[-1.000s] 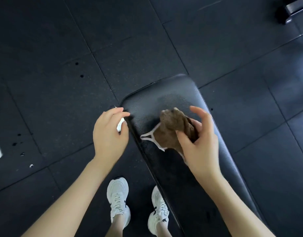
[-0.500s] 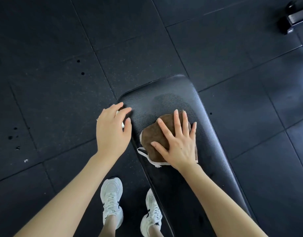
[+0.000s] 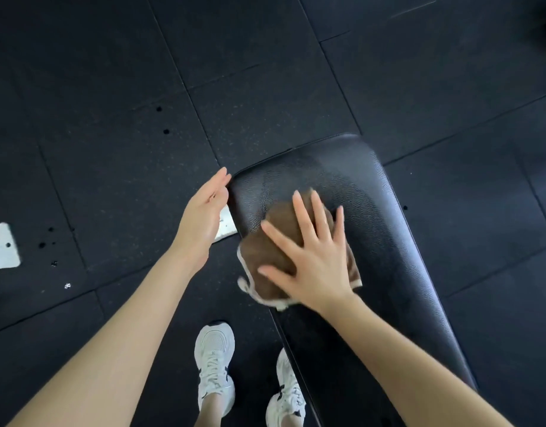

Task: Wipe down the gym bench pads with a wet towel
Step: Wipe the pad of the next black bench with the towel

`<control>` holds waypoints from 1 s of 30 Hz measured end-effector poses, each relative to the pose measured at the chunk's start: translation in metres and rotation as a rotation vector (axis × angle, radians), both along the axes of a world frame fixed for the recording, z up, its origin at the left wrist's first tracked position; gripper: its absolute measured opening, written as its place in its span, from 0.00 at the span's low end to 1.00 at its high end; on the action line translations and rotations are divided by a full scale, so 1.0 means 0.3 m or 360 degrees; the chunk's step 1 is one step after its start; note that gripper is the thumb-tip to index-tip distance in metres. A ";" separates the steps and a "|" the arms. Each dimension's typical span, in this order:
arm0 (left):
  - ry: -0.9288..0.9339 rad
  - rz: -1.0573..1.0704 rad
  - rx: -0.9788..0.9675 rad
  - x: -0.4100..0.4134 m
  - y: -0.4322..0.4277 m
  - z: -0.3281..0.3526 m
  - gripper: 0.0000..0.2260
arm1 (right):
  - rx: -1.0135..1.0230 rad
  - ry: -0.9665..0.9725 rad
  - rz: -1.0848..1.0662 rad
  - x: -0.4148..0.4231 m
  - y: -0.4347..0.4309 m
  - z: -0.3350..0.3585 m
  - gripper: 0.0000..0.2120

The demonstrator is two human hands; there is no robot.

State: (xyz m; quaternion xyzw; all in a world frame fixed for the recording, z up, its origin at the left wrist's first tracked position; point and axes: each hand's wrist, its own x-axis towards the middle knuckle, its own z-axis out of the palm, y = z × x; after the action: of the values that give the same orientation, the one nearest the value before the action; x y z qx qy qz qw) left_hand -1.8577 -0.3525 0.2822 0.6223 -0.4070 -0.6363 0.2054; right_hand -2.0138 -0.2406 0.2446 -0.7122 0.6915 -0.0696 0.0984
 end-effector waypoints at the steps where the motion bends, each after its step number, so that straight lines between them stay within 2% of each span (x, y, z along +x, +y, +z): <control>1: 0.0052 0.0002 0.0039 0.003 -0.002 0.003 0.18 | 0.0013 -0.0024 -0.0003 0.006 0.089 0.009 0.30; 4: 0.0124 0.0013 0.0150 0.022 -0.013 0.001 0.19 | 0.0029 0.0020 -0.0075 0.031 0.158 0.012 0.27; 8: 0.0215 0.0019 0.0258 0.073 -0.044 -0.025 0.14 | -0.0006 0.0078 -0.0189 0.097 -0.090 -0.006 0.22; 12: 0.0211 -0.0058 0.0272 0.091 -0.062 -0.025 0.18 | -0.0064 0.0095 -0.0192 0.095 -0.105 0.012 0.25; 16: 0.0209 -0.0036 0.0280 0.085 -0.052 -0.030 0.19 | -0.0110 0.0081 -0.0060 0.125 -0.060 0.041 0.26; 21: 0.0282 -0.0039 0.0284 0.092 -0.051 -0.050 0.18 | -0.0146 0.0108 0.0059 0.133 -0.174 -0.024 0.15; 26: 0.0261 0.0028 0.0270 0.088 -0.059 -0.061 0.18 | -0.0274 0.0105 0.0141 0.089 -0.363 -0.051 0.13; 30: 0.0172 0.0059 0.0188 0.029 -0.022 -0.018 0.18 | -0.0294 0.0070 0.0140 0.029 -0.235 -0.037 0.14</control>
State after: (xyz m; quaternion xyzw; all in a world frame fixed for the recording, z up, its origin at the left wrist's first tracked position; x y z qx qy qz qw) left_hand -1.8491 -0.3591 0.2767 0.6055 -0.3455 -0.6880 0.2018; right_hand -2.0051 -0.3110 0.2334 -0.7493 0.6522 -0.1131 0.0201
